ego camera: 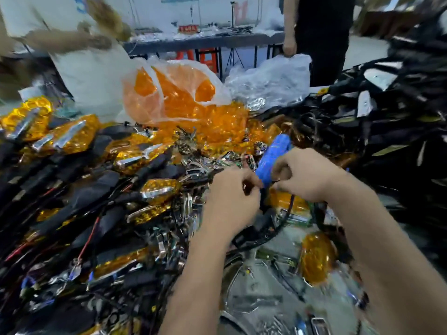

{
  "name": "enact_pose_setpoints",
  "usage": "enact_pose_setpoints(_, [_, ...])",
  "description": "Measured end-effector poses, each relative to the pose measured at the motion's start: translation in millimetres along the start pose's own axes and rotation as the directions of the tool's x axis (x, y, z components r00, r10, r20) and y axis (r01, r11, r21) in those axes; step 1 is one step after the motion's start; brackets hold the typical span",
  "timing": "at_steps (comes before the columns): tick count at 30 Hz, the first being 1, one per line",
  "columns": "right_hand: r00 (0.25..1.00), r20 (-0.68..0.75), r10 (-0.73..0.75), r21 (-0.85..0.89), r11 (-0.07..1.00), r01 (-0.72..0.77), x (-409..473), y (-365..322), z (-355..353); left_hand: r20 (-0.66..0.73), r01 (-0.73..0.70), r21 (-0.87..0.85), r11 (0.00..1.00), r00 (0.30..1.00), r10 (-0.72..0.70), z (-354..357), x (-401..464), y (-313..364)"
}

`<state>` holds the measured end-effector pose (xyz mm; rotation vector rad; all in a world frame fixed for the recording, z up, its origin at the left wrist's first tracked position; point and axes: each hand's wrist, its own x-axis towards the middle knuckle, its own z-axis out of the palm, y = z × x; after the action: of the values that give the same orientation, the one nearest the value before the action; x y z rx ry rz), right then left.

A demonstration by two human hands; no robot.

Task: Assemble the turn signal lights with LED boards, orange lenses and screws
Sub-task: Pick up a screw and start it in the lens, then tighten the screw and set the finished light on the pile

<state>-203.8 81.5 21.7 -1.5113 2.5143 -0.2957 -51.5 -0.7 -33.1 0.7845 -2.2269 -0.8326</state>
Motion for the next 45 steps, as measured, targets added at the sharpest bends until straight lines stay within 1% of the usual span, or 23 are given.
enact_pose_setpoints(1, [0.997,0.083,0.008,-0.092,0.996,0.0,1,3,6,0.012,-0.007,0.011,1.0,1.0,0.007,4,0,-2])
enact_pose_setpoints(2, [0.992,0.126,0.023,-0.134,0.991,-0.006,2,5,12,0.008,-0.012,0.009,1.0,1.0,0.012,6,1,-5])
enact_pose_setpoints(6, [0.996,0.072,0.057,-0.074,0.996,-0.051,-1,14,21,-0.009,0.014,-0.07,0.997,1.0,-0.015,6,4,-16])
enact_pose_setpoints(8, [0.996,0.078,0.036,-0.039,0.999,-0.034,-3,18,16,-0.002,0.037,-0.099,0.994,0.999,-0.037,4,4,-20])
enact_pose_setpoints(9, [0.999,0.048,0.011,0.001,1.0,-0.011,-4,19,11,-0.005,0.046,-0.12,0.992,0.999,-0.047,3,4,-20])
enact_pose_setpoints(11, [0.996,-0.074,-0.04,0.123,0.991,0.048,-7,17,4,-0.021,0.062,-0.199,0.978,0.997,-0.068,1,5,-20])
enact_pose_setpoints(13, [0.976,-0.198,-0.09,0.26,0.955,0.14,-11,11,1,-0.016,0.081,-0.341,0.936,0.996,-0.092,-1,5,-15])
enact_pose_setpoints(15, [0.959,-0.234,-0.162,0.368,0.898,0.242,-12,-1,2,0.026,0.114,-0.505,0.855,0.993,-0.117,-4,4,-10])
enact_pose_setpoints(17, [0.947,-0.212,-0.24,0.379,0.873,0.306,-14,-13,6,0.048,0.132,-0.588,0.798,0.99,-0.129,-6,4,-8])
enact_pose_setpoints(19, [0.938,-0.198,-0.285,0.349,0.874,0.339,-13,-20,9,0.025,0.134,-0.566,0.814,0.989,-0.146,-6,5,-8])
enact_pose_setpoints(21, [0.939,-0.191,-0.287,0.332,0.881,0.337,-12,-23,11,-0.033,0.125,-0.495,0.86,0.986,-0.163,-7,7,-12])
enact_pose_setpoints(23, [0.941,-0.198,-0.276,0.351,0.876,0.33,-11,-22,13,-0.067,0.137,-0.438,0.888,0.98,-0.185,-8,9,-17])
enact_pose_setpoints(26, [0.946,-0.24,-0.216,0.382,0.875,0.297,-7,-16,14,-0.11,0.18,-0.46,0.869,0.96,-0.257,-10,10,-21])
enact_pose_setpoints(29, [0.958,-0.253,-0.135,0.349,0.911,0.22,2,-8,14,-0.184,0.225,-0.452,0.863,0.924,-0.337,-11,9,-25])
enact_pose_setpoints(31, [0.954,-0.286,-0.087,0.317,0.931,0.18,11,-7,16,-0.211,0.252,-0.469,0.846,0.899,-0.385,-13,9,-28])
enact_pose_setpoints(33, [0.94,-0.332,-0.077,0.278,0.945,0.175,25,-12,20,-0.229,0.266,-0.531,0.804,0.869,-0.439,-18,8,-33])
enact_pose_setpoints(35, [0.938,-0.33,-0.105,0.187,0.967,0.174,41,-20,26,-0.231,0.273,-0.609,0.745,0.837,-0.496,-23,8,-36])
enact_pose_setpoints(36, [0.942,-0.311,-0.13,0.106,0.98,0.17,50,-25,29,-0.227,0.275,-0.634,0.723,0.827,-0.514,-24,9,-37])
enact_pose_setpoints(38, [0.957,-0.224,-0.183,-0.052,0.983,0.175,65,-35,37,-0.231,0.281,-0.638,0.717,0.819,-0.526,-26,9,-39])
enact_pose_setpoints(40, [0.975,-0.101,-0.198,-0.136,0.974,0.183,74,-44,43,-0.243,0.267,-0.644,0.717,0.817,-0.523,-26,9,-39])
enact_pose_setpoints(42, [0.985,-0.01,-0.174,-0.184,0.968,0.17,80,-49,46,-0.242,0.256,-0.645,0.72,0.825,-0.51,-26,9,-38])
enact_pose_setpoints(43, [0.987,0.013,-0.16,-0.186,0.969,0.16,83,-51,47,-0.238,0.252,-0.639,0.726,0.834,-0.498,-27,9,-39])
enact_pose_setpoints(45, [0.991,0.01,-0.133,-0.153,0.979,0.133,84,-53,45,-0.214,0.251,-0.637,0.729,0.851,-0.48,-30,9,-37])
